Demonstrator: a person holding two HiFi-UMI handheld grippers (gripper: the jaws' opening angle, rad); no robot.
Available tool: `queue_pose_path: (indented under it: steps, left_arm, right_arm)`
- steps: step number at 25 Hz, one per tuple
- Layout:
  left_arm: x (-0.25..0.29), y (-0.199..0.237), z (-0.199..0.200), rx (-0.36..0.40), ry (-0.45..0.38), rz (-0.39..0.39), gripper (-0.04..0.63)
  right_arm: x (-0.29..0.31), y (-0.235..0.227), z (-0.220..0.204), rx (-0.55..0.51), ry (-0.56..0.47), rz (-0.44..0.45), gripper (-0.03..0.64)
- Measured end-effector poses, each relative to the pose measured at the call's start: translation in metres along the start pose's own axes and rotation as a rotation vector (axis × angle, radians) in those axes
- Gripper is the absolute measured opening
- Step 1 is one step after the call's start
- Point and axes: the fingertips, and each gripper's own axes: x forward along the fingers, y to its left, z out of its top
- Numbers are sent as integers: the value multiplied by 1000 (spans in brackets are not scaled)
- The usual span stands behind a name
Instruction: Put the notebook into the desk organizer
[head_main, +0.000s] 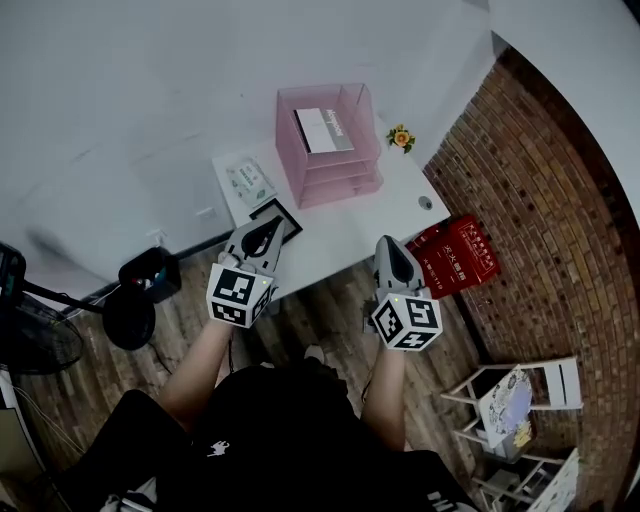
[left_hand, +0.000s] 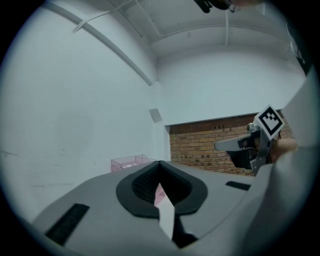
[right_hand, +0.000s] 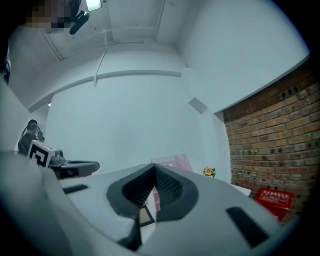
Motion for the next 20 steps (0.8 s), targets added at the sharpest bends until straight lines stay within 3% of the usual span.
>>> queue_pose_path:
  steps: [11, 20]
  left_arm:
    - [-42, 7, 7, 22, -31, -73, 2]
    - [-59, 11, 10, 27, -41, -88, 2]
  right_arm:
    - [-47, 40, -3, 3, -36, -102, 2]
    - [-61, 59, 0, -7, -54, -130, 2]
